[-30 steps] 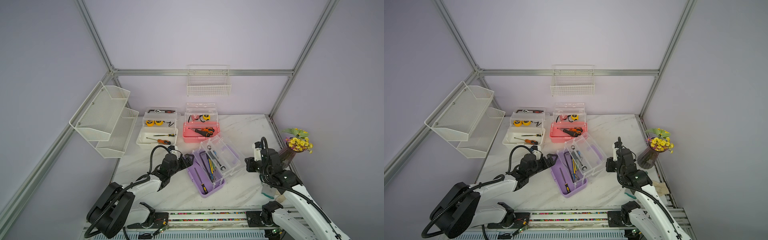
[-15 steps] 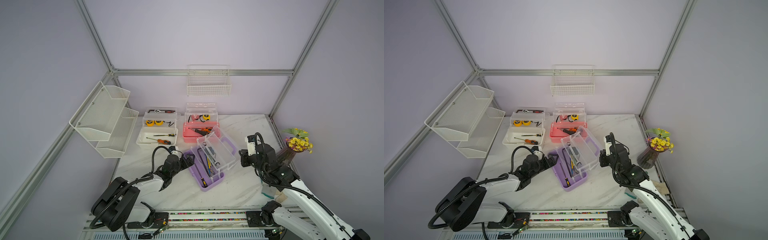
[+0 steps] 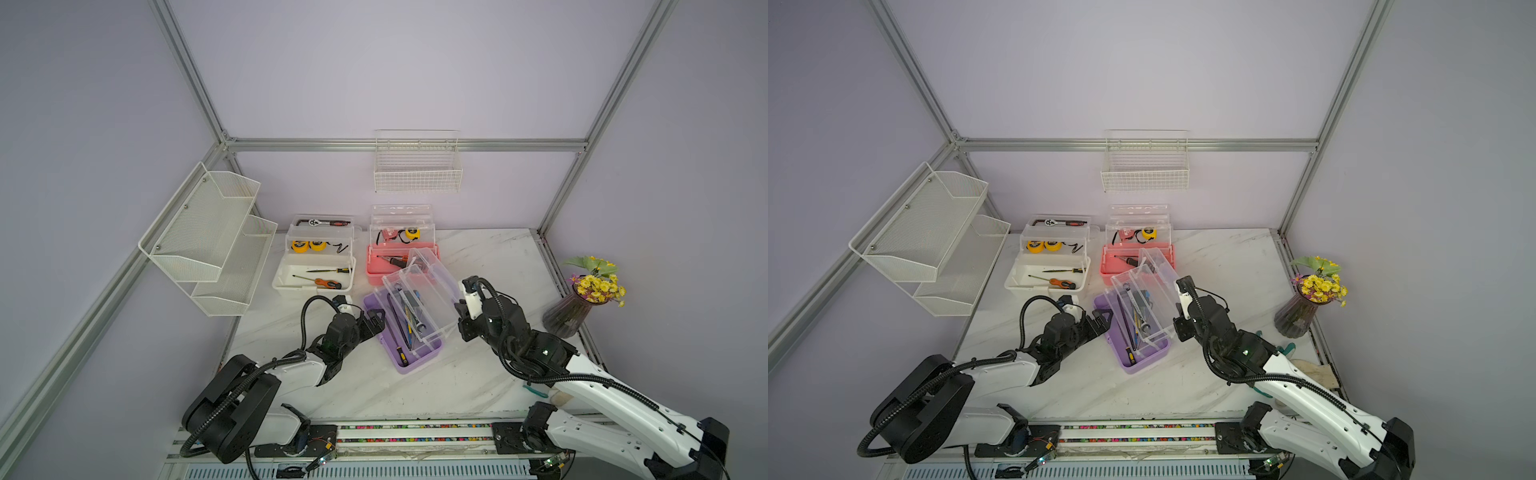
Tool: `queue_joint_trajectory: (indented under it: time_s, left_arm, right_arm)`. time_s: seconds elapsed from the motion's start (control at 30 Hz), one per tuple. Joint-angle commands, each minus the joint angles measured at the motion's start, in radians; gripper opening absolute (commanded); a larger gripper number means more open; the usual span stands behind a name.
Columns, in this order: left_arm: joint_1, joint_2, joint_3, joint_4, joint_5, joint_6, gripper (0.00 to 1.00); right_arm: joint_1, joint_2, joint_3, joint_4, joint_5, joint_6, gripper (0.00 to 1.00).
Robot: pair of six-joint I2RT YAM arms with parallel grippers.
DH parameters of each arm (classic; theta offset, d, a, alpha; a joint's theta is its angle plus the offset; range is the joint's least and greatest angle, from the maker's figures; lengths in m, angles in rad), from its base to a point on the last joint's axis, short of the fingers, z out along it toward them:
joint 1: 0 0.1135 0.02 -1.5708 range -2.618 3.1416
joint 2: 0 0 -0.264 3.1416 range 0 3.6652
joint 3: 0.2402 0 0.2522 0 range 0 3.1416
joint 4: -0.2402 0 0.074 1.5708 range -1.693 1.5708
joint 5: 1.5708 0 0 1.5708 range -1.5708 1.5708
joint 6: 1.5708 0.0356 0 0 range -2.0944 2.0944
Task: Close toolboxes
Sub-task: Close the toolbox lid.
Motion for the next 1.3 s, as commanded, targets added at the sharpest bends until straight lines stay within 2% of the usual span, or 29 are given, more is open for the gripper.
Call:
queue_joint_trajectory:
  time_s: [0.0, 0.37, 0.57, 0.67, 0.87, 1.07, 1.27]
  left_arm:
    - [-0.019, -0.045, -0.029, 0.077, 0.018, -0.017, 1.0]
    - [0.017, -0.278, -0.088, -0.12, -0.072, 0.002, 1.0]
    - [0.118, -0.384, -0.094, -0.238, -0.069, -0.015, 1.0]
    - [0.171, -0.403, -0.099, -0.242, -0.035, -0.031, 1.0]
    - [0.173, -0.305, -0.06, -0.199, 0.066, -0.039, 1.0]
    - [0.166, -0.14, -0.098, 0.094, 0.134, -0.115, 1.0]
    - [0.082, 0.007, -0.017, 0.196, 0.153, -0.11, 1.0]
  right_arm:
    - [0.092, 0.018, 0.012, 0.063, -0.078, 0.009, 0.12]
    - [0.269, 0.09, -0.029, 0.158, 0.051, 0.068, 0.13]
    - [0.332, 0.126, -0.05, 0.21, 0.064, 0.111, 0.14]
    - [0.382, 0.157, -0.039, 0.211, 0.133, 0.104, 0.14]
    - [0.396, 0.198, 0.005, 0.173, 0.235, 0.074, 0.15]
    - [0.403, 0.231, 0.031, 0.133, 0.336, 0.048, 0.17]
    - [0.403, 0.268, 0.075, 0.095, 0.44, 0.001, 0.17]
